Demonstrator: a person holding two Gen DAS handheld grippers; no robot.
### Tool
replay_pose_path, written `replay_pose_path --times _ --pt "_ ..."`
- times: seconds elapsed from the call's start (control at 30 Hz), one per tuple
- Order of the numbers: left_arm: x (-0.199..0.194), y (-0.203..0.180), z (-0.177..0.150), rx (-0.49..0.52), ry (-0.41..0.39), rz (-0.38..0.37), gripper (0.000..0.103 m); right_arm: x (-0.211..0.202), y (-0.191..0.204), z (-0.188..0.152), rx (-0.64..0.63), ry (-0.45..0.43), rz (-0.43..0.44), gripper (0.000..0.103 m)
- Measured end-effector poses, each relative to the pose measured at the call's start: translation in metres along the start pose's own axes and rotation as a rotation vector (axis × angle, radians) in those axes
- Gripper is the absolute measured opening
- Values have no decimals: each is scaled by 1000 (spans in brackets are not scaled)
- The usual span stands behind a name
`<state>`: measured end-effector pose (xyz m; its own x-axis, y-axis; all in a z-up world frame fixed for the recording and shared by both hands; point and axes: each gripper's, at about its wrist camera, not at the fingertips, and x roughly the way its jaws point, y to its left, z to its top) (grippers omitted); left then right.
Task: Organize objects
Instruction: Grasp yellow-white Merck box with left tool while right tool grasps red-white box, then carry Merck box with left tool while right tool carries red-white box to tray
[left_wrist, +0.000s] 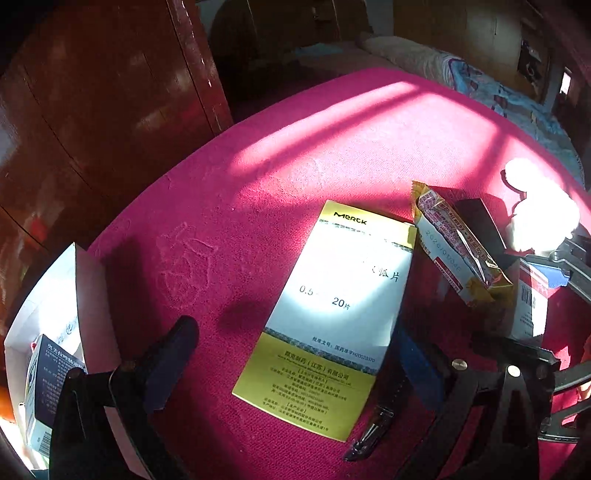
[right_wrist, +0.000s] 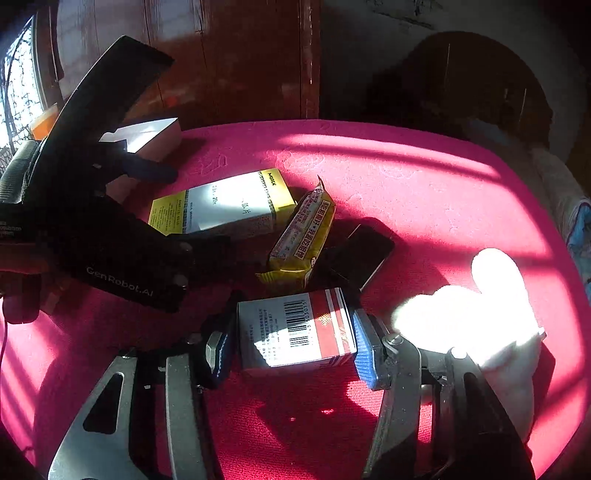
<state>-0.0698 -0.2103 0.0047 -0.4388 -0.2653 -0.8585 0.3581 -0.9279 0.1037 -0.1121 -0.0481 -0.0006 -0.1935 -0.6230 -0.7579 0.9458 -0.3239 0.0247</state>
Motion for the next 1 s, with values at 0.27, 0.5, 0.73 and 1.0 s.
replay_pose_path --times 0.27,0.5,0.73,1.0 --pt "-21 -10 -11 -51 -84 -28 56 -1 -3 -2 41 -17 28 51" --pt "-78 -16 -32 -174 -229 -48 56 -28 9 -9 2 -124 -24 51" --pt "-129 -25 -57 -216 -351 -61 56 -69 5 -23 106 -205 -45 51" --pt "-157 -27 -68 -230 -425 -73 56 -121 -3 -15 219 -303 -38 51"
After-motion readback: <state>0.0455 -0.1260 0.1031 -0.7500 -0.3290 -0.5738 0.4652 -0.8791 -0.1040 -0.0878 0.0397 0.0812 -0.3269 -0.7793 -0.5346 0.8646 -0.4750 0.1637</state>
